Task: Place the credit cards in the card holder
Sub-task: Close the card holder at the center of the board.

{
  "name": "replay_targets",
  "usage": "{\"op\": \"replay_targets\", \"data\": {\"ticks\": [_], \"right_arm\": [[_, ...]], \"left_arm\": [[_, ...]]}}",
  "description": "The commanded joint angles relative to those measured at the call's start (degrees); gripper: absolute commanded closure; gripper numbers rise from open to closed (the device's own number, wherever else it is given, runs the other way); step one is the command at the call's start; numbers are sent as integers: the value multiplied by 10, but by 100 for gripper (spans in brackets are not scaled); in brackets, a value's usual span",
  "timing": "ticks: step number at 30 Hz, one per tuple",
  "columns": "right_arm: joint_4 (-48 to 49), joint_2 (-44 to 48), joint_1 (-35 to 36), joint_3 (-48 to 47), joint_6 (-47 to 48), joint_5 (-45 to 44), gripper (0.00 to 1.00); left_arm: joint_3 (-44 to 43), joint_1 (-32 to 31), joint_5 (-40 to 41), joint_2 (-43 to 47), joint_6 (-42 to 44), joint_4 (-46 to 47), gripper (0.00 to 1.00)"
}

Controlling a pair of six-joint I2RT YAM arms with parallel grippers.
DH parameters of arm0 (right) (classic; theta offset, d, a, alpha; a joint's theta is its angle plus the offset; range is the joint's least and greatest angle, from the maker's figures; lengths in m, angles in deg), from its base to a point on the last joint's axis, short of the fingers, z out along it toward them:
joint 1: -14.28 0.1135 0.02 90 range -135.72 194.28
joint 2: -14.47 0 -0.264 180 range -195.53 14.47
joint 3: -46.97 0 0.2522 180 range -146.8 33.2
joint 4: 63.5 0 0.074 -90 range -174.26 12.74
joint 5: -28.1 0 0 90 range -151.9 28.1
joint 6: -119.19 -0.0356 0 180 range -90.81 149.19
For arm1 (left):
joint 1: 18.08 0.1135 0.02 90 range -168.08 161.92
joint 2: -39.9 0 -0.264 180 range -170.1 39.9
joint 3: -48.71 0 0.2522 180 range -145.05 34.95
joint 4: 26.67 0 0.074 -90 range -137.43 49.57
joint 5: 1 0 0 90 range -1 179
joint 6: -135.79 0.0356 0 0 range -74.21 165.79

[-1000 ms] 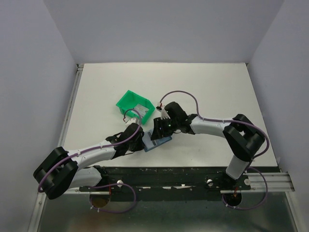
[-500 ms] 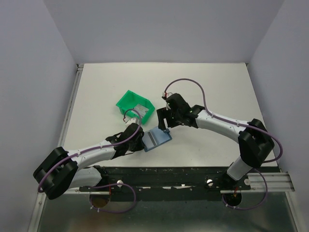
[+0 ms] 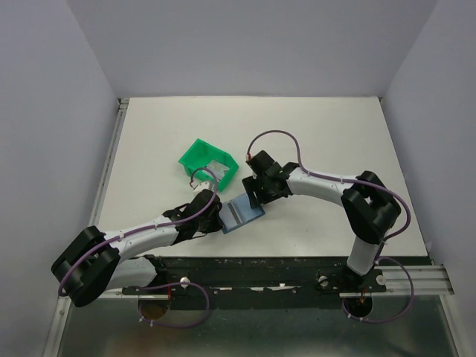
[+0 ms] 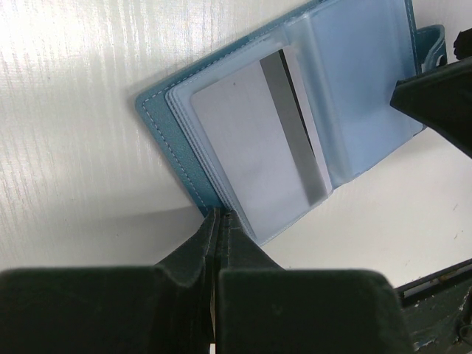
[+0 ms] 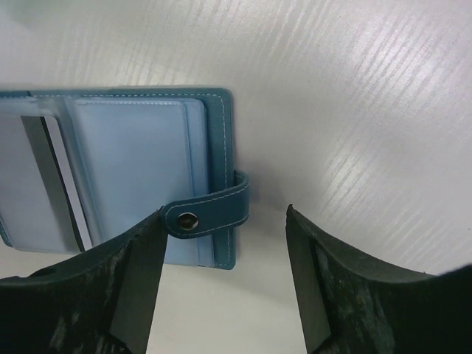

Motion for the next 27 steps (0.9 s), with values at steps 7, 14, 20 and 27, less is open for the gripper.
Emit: {"op": "replay_targets", "data": {"ticks": [7, 14, 20, 27], "right_arm": [[-2, 1, 3, 1, -26, -118, 40], [11, -10, 3, 4, -34, -143, 63], [46, -3, 3, 19, -31, -106, 73], [126, 76, 3, 76, -4, 1, 99]], "left_arm": [[12, 0, -8, 1, 2, -29, 96], [10, 0, -8, 3, 2, -33, 96], [6, 0, -6, 5, 4, -39, 96], [4, 0, -4, 4, 5, -40, 96]]}}
